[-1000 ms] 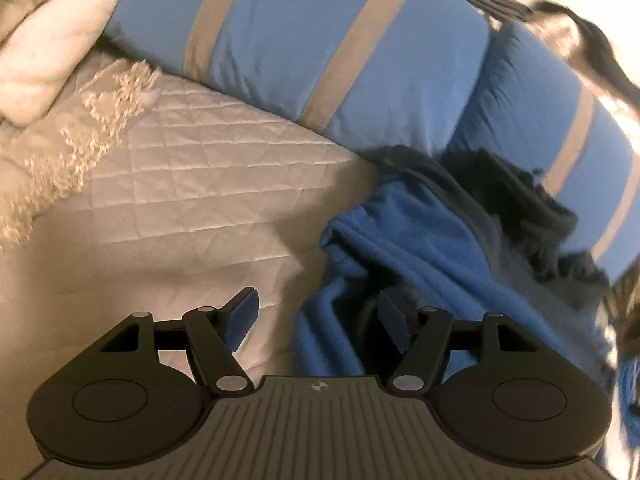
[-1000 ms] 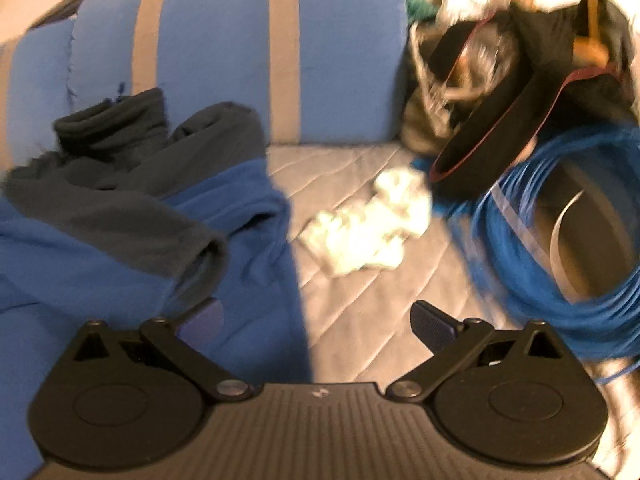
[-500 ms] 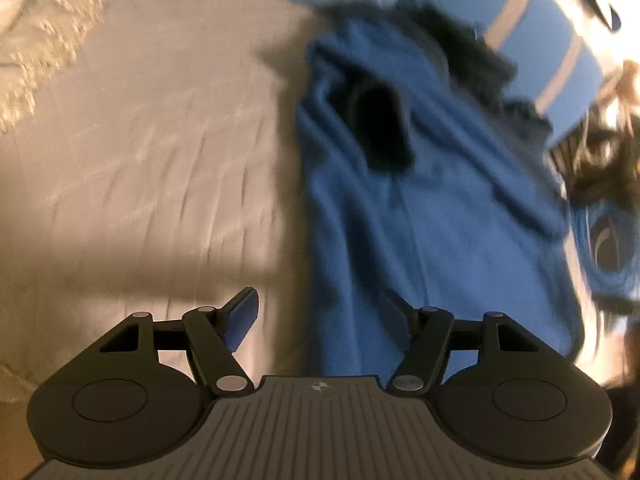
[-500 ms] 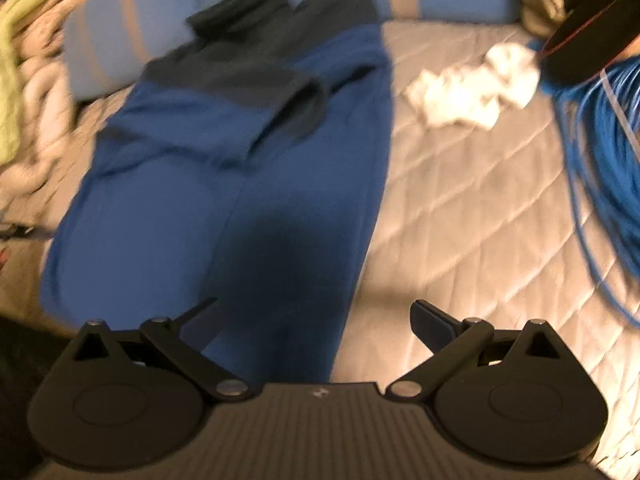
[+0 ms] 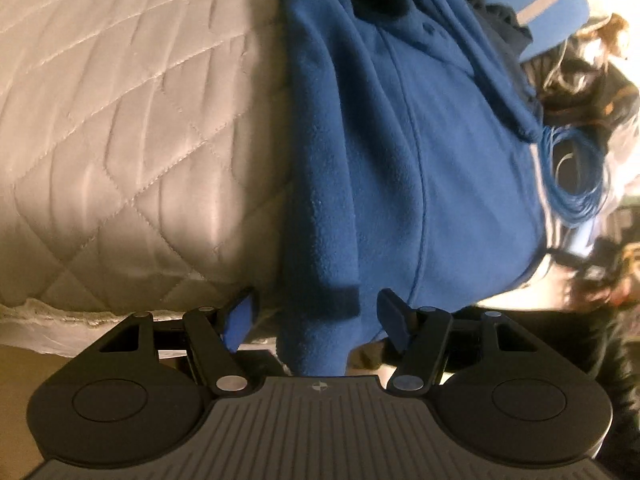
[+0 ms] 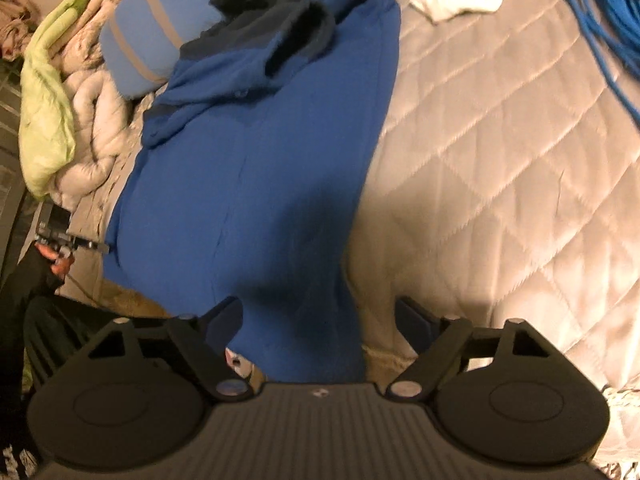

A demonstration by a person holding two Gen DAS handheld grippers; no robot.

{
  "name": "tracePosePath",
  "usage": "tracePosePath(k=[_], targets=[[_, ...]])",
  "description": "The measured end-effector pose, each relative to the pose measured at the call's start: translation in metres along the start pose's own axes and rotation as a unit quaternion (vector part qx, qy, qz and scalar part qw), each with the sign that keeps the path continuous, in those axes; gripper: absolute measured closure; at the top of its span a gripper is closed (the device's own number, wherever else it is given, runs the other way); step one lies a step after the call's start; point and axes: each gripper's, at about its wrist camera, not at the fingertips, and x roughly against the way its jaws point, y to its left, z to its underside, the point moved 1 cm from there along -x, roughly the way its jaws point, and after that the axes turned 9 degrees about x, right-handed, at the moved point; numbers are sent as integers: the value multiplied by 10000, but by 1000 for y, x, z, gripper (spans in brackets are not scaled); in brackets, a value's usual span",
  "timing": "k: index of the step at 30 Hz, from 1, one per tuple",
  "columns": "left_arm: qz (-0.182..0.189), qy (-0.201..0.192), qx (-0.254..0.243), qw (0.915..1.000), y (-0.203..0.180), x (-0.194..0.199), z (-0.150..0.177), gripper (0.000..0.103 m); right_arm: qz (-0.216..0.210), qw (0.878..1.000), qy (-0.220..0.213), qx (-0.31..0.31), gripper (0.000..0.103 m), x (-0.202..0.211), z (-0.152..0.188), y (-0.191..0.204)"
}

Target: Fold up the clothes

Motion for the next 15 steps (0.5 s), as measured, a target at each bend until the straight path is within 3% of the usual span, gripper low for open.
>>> tracePosePath(k=[3, 6, 7, 8, 9, 12, 15], targets=[[281, -114, -1, 9995, 8, 0, 5, 39, -234, 9996, -165, 47, 20, 0, 10, -6], [580, -248, 66, 9980, 17, 0, 7, 43, -348, 9989, -305, -9, 30, -5, 17, -7], [646, -265, 168, 9974, 20, 0, 8, 68, -316, 9991, -274, 14, 52, -7, 19, -5], [692, -285, 250, 9969, 23, 0, 8, 84, -283, 9993, -243, 37, 85, -10, 20, -2], [661, -314, 256, 9970, 23, 1, 8, 85, -163, 9997, -146, 56, 93, -14, 21, 0], [566, -402, 243, 9973, 22, 6, 10, 92, -70, 9996, -127, 240, 95, -12, 17, 9], [510, -536, -159, 9971, 2, 24, 12, 95, -287, 9976, -469, 432, 96, 11, 10, 21]])
